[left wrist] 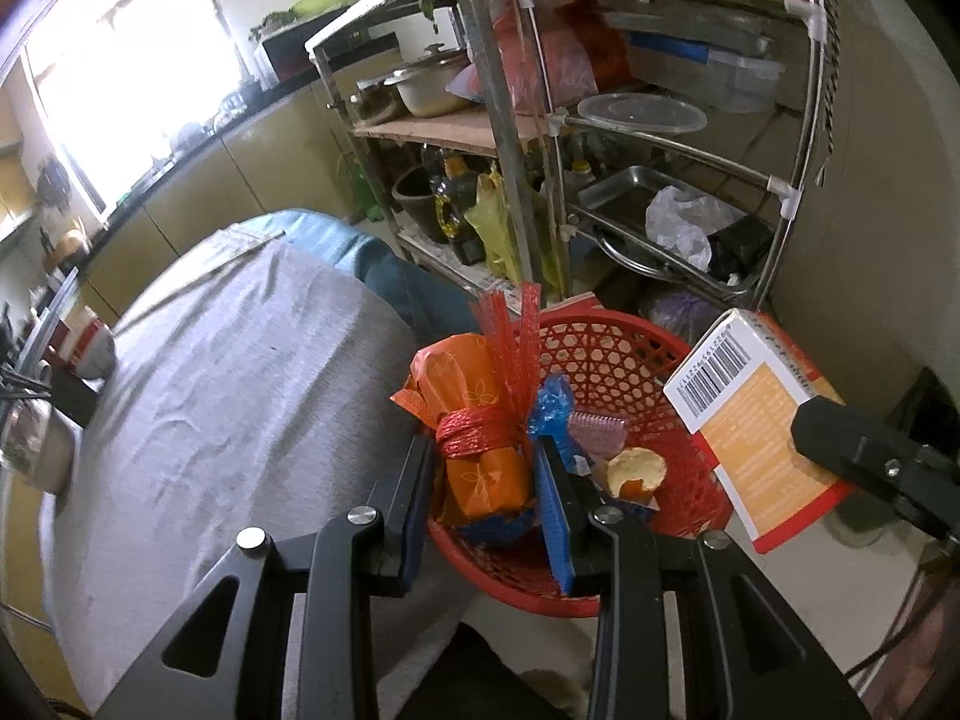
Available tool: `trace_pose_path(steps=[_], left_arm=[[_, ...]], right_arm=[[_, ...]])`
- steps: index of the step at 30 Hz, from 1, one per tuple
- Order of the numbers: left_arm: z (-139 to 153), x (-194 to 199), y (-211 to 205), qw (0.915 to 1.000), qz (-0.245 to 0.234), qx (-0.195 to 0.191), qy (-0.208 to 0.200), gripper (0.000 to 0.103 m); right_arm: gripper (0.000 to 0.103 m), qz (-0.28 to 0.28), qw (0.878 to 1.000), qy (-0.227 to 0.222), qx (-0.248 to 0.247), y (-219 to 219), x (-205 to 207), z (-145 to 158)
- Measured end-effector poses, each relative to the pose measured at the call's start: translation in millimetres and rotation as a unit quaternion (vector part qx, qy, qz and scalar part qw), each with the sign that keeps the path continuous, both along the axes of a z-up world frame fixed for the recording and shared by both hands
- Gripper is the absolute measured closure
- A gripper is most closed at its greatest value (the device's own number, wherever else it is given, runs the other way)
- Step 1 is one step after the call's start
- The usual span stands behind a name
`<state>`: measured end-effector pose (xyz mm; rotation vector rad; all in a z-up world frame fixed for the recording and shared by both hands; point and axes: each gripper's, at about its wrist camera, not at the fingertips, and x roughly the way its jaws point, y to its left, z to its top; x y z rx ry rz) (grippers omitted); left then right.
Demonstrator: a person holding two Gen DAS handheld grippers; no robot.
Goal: Collect trash
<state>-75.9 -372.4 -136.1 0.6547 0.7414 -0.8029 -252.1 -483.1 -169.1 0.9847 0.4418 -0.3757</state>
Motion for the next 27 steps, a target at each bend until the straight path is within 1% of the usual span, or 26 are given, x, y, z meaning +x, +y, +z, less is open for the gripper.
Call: trace_pose_path(steps=[5,9,11,12,13,14,15,17,21,22,24,27], left_arm=[[-2,10,1,0.9996,0.01,-0.009,0.023,0.068],[-5,11,-1,0.9994,0.007,-0.011,0.032,0.066],[-4,9,-1,0.9991,-0.002,-0.017,0.039,0.065],[-3,10,-2,0.9991,-0.004,-0.017,0.039,0.06],[-3,10,-3,0.9991,-0.005,-0.018,0.038,0.057],[-1,10,-3,0.9991,-0.006,-0.02,0.037,0.049],[0,10,-2,0.9991,-0.007,-0.024,0.034,0.042],[5,10,1,0.9991,-0.009,-0.032,0.027,0.04],[17,12,14,0.9994,-0.007,-0.033,0.008,0.039],[22,11,21,0.9994,-0.005,-0.034,-0.003,0.038],[31,12,32,0.9992,0.004,-0.034,-0.021,0.031],[49,16,60,0.9975,0.03,-0.04,-0.05,0.028]], right_arm=[[0.052,-0.004,1.0,0.008,0.012,-4,5,-10],[0.05,-0.006,1.0,0.014,0.019,-5,10,-18],[0.049,-0.01,1.0,0.009,0.02,-8,14,-22],[0.048,-0.013,1.0,0.008,0.02,-9,15,-24],[0.045,-0.016,1.0,0.004,0.024,-11,16,-26],[0.042,-0.018,0.999,-0.001,0.031,-13,17,-29],[0.038,-0.018,0.999,-0.006,0.038,-13,17,-30],[0.037,-0.017,0.999,-0.012,0.044,-14,18,-31],[0.037,-0.012,1.0,-0.015,0.011,-7,17,-20],[0.037,-0.008,1.0,-0.018,-0.001,-5,17,-15],[0.037,0.002,0.999,-0.013,-0.033,4,21,-2],[0.037,0.021,0.997,-0.009,-0.077,20,28,17]])
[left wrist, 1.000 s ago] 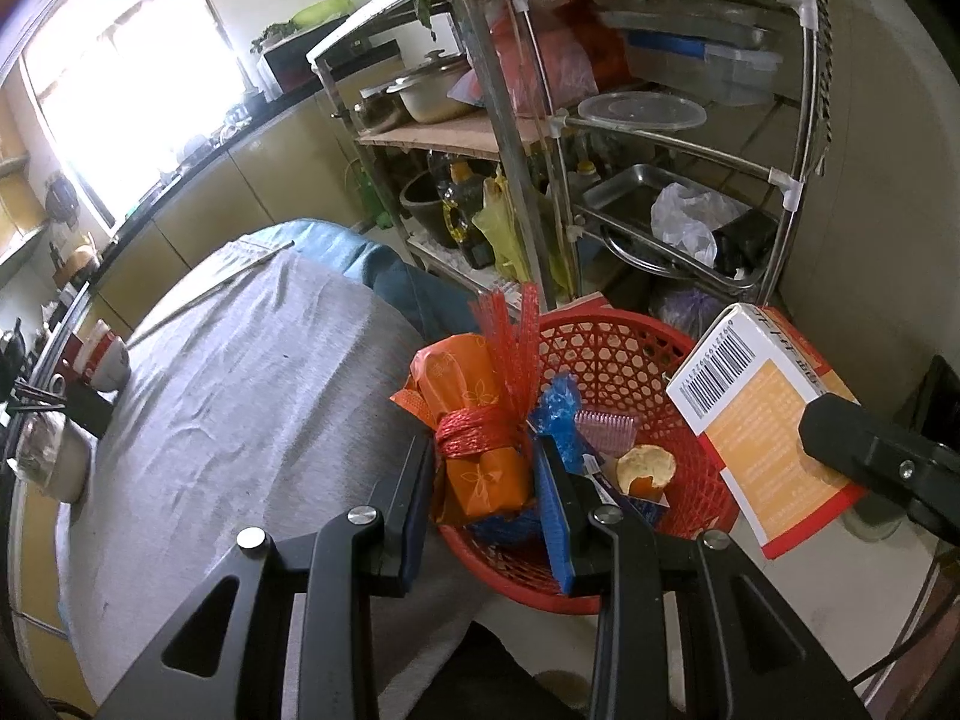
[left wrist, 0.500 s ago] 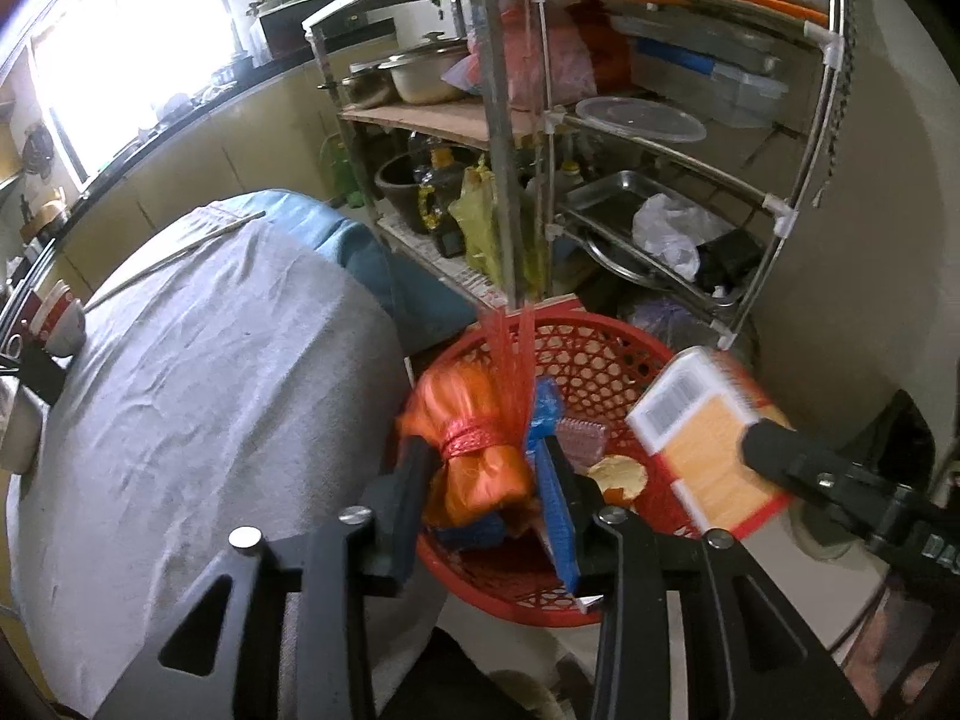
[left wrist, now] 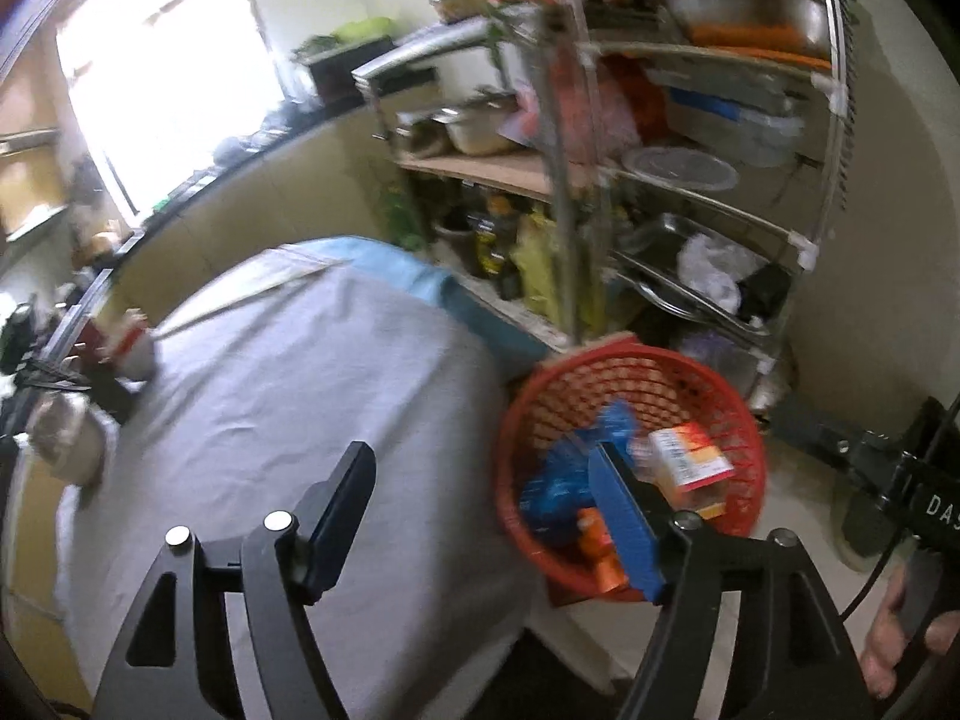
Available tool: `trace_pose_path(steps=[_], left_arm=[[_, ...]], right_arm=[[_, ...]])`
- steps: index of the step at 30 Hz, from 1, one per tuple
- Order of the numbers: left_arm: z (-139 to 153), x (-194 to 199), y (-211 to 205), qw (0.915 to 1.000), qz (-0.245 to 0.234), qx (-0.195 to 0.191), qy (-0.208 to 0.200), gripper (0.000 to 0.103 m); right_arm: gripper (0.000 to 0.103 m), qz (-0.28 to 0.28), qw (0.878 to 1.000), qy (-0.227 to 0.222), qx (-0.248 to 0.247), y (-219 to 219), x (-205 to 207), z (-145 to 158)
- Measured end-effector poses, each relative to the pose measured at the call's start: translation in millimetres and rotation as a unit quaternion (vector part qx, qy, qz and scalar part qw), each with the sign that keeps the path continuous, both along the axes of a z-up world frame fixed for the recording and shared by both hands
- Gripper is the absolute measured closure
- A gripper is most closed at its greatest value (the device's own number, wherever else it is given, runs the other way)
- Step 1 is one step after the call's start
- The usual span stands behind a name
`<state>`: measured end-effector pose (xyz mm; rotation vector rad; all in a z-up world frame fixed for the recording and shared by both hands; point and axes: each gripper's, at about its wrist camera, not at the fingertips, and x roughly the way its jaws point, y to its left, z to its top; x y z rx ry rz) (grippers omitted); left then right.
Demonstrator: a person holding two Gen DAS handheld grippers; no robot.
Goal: Collect trash
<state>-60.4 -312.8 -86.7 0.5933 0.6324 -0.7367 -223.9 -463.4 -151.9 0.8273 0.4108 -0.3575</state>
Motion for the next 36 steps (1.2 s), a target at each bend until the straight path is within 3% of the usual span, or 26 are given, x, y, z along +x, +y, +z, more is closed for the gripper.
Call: trace_pose_path(steps=[3,6,11,21,36], left_arm=[[18,3,28,0.9994,0.03,-0.009,-0.013,0.027],[30,1,59,0.9978,0.055,-0.023,-0.028,0.018],[47,2,112,0.9925,0.106,-0.039,-0.046,0.018],[74,13,195,0.9726,0.206,-0.077,-0.076,0.018],[84,38,286,0.9401,0.312,-0.122,-0.065,0.017]], right_arm=[[0.037,0.016,0.999,0.016,-0.041,21,11,17],[0.037,0.033,0.997,0.03,-0.07,43,21,30],[0.037,0.066,0.991,0.042,-0.111,81,39,52],[0.037,0.125,0.976,0.032,-0.175,158,69,90],[0.037,0.196,0.951,0.04,-0.238,246,113,125]])
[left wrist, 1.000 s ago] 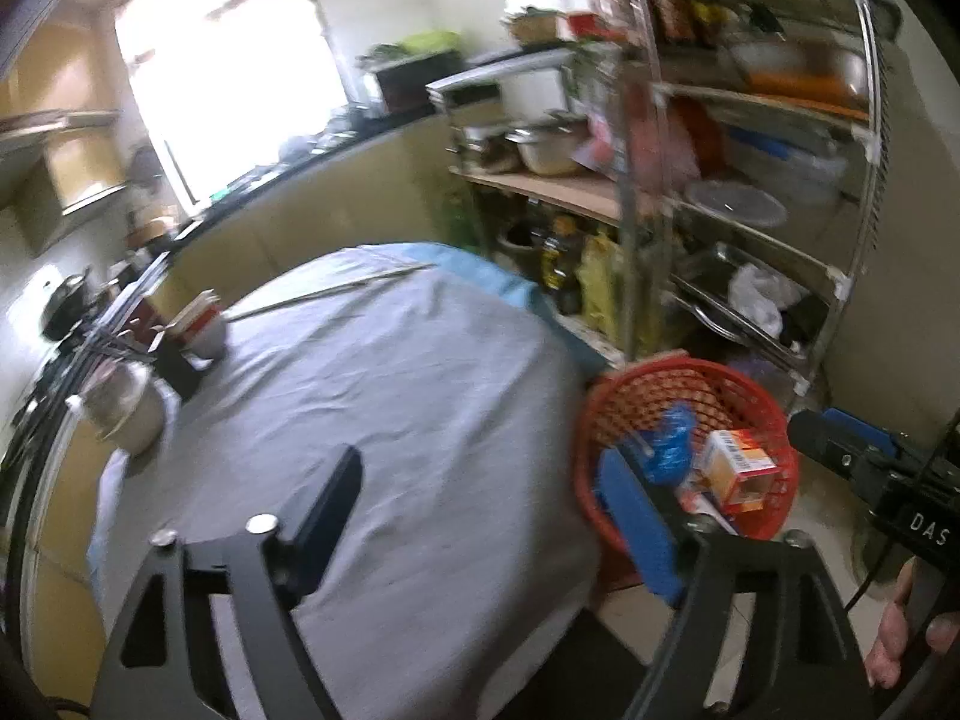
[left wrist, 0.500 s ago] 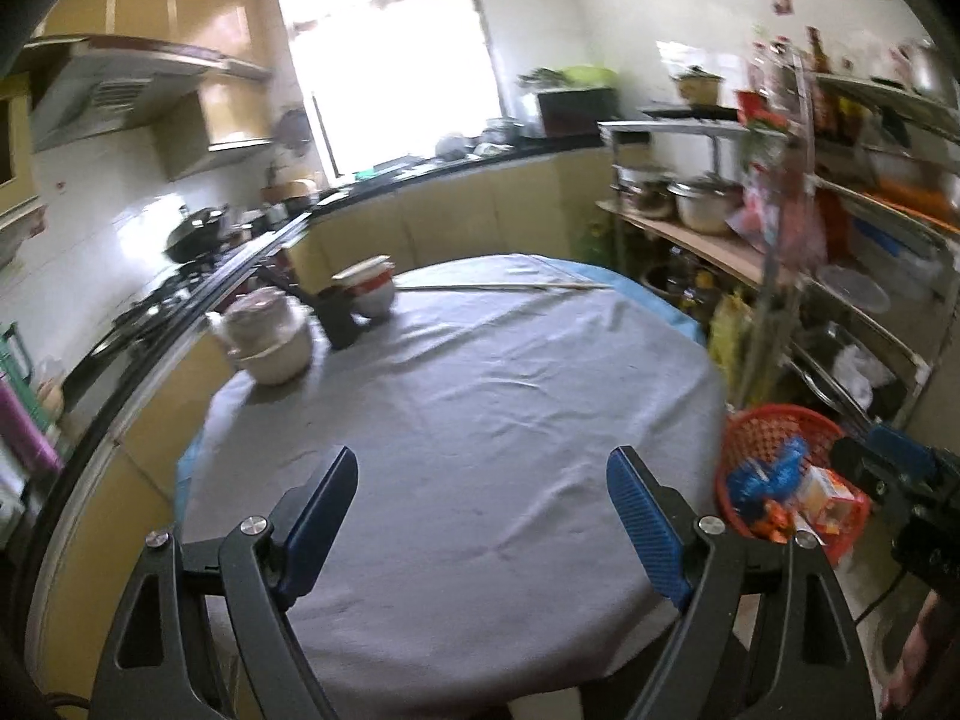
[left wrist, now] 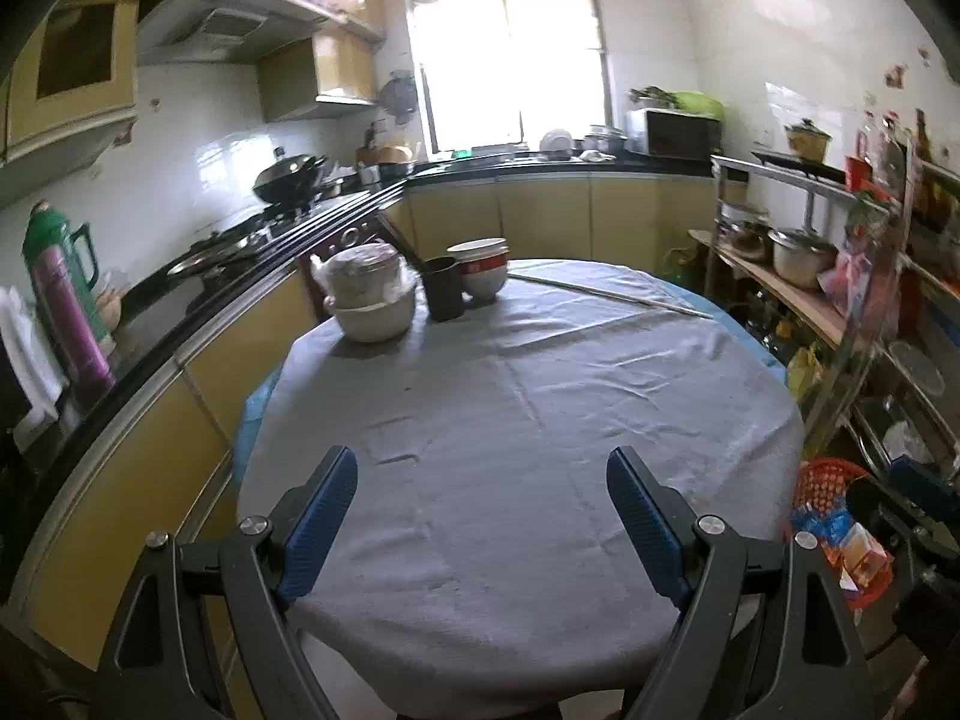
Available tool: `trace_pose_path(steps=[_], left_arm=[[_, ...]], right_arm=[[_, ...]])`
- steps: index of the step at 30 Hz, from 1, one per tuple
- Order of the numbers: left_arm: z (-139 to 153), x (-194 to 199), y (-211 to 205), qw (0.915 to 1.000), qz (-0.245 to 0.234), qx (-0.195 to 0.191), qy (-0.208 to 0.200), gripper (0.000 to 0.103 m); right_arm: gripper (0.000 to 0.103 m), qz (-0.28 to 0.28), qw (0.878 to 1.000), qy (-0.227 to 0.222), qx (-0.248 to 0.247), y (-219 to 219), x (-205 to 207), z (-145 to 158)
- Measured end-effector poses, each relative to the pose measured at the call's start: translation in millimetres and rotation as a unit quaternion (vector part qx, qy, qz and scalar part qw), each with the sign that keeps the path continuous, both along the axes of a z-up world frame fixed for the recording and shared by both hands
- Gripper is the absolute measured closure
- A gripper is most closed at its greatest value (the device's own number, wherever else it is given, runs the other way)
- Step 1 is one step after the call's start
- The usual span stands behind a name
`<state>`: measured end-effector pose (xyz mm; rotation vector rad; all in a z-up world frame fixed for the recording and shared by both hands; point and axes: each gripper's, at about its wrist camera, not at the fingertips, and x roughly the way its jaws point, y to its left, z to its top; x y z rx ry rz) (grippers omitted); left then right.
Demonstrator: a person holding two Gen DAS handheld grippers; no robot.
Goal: Collect trash
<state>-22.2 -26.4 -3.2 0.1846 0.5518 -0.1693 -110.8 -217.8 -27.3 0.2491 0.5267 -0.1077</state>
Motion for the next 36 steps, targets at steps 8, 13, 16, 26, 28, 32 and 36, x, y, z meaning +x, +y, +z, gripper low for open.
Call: trace_pose_path(steps=[8,13,16,26,28,32,36], left_arm=[[6,1,33,0.9994,0.019,-0.029,-0.007,0.017],[9,0,44,0.9989,0.03,-0.031,-0.017,0.017],[10,0,45,0.9987,0.034,-0.032,-0.018,0.017],[12,-3,46,0.9985,0.039,-0.028,-0.027,0.017],[12,-4,46,0.9985,0.039,-0.027,-0.027,0.017],[12,-4,47,0.9986,0.039,-0.026,-0.027,0.017],[12,-4,46,0.9987,0.038,-0.025,-0.025,0.017]], right_arm=[[0.037,0.005,1.0,0.007,-0.015,31,15,16],[0.037,0.018,0.999,0.008,-0.029,48,18,19],[0.037,0.026,0.999,0.011,-0.031,53,21,19],[0.037,0.03,0.999,0.021,-0.029,57,22,16],[0.037,0.031,0.999,0.02,-0.03,57,22,15],[0.037,0.032,0.999,0.02,-0.029,59,22,15],[0.037,0.032,0.999,0.019,-0.028,58,22,15]])
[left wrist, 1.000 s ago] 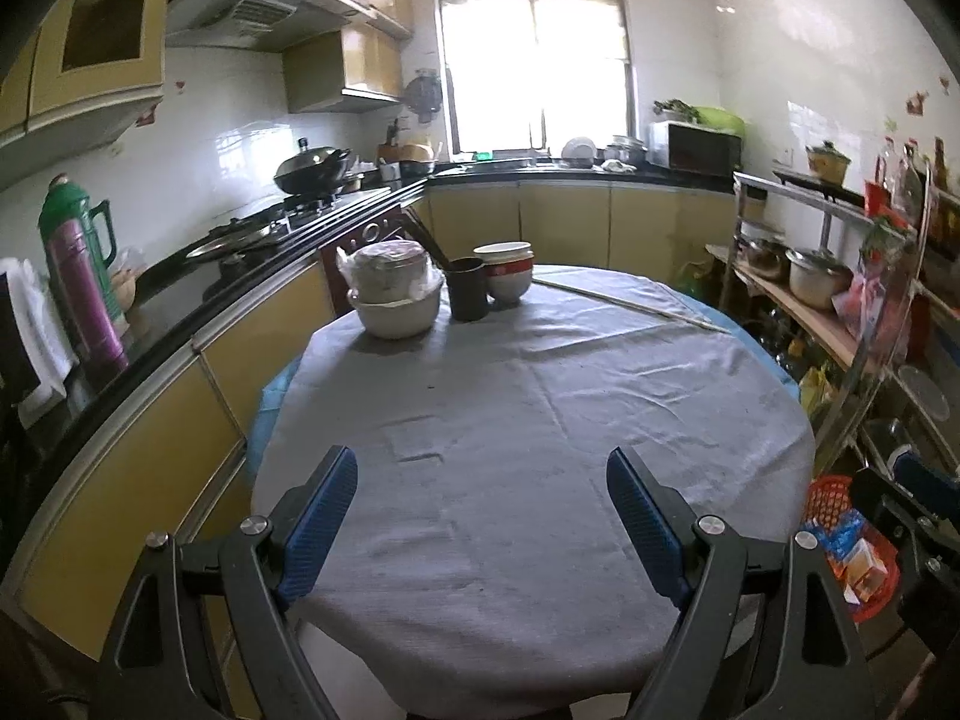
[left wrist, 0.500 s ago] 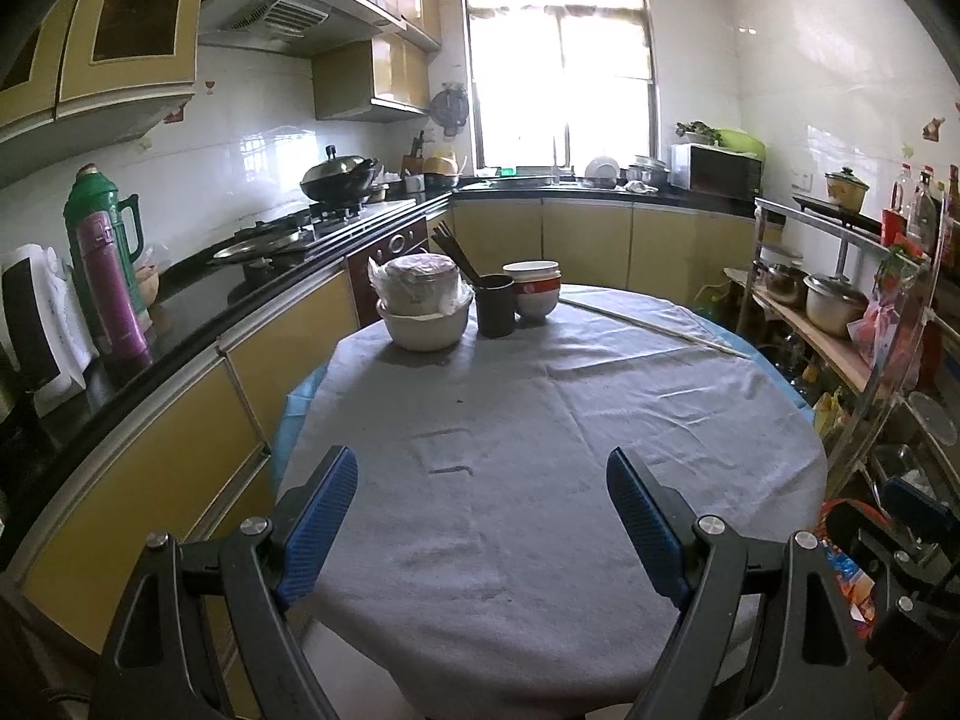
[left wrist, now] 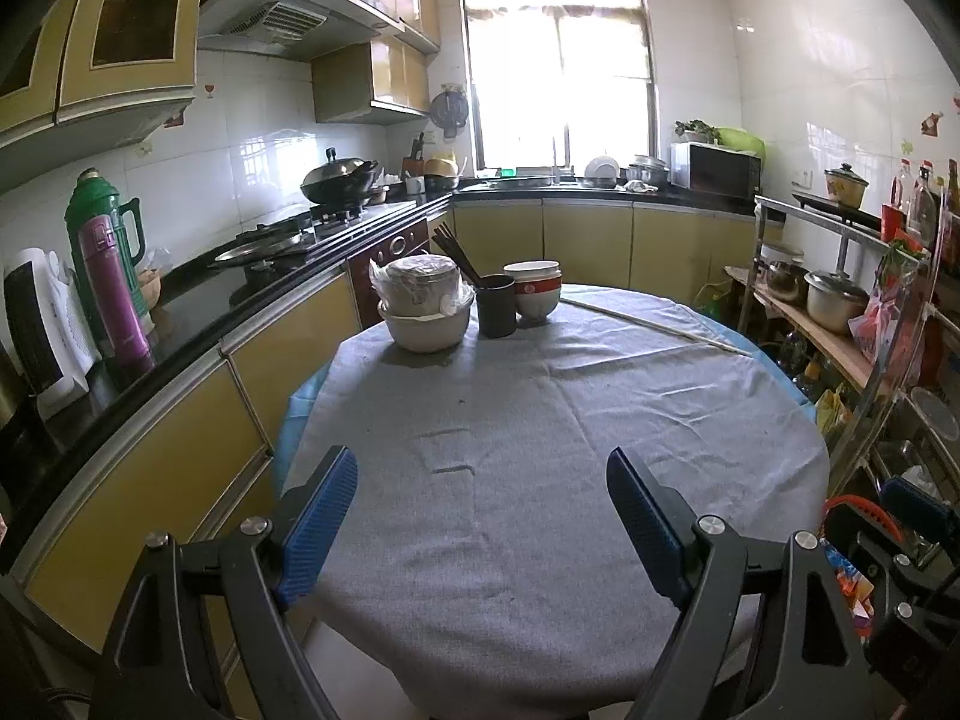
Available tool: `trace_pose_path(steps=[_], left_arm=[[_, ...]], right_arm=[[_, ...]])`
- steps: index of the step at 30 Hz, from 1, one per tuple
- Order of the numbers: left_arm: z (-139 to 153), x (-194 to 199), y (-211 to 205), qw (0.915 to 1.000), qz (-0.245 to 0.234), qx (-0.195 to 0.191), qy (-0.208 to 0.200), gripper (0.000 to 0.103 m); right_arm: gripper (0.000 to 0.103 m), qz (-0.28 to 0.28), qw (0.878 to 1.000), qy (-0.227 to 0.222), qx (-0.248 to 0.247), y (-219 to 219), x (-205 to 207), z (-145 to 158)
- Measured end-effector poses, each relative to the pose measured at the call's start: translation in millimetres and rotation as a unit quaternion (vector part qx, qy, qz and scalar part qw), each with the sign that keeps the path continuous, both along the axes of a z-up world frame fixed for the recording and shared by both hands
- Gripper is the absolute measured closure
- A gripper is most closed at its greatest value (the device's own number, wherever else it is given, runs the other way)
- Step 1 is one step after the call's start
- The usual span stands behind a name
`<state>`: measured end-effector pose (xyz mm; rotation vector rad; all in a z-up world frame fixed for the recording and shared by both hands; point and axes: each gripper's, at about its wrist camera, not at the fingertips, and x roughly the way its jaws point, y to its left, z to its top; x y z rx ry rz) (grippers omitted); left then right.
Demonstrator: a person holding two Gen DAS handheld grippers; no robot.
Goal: Collect trash
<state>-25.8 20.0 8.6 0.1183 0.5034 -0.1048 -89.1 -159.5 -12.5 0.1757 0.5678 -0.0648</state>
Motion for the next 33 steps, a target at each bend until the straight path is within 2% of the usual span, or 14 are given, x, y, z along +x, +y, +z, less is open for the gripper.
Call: trace_pose_path(steps=[33], left_arm=[[-3.3,-1.3,1.5,1.0,0.0,0.002,0.0,0.017]], right_arm=[[0.036,0.002,1.0,-0.003,-0.005,3.2,-1.3,0.9]])
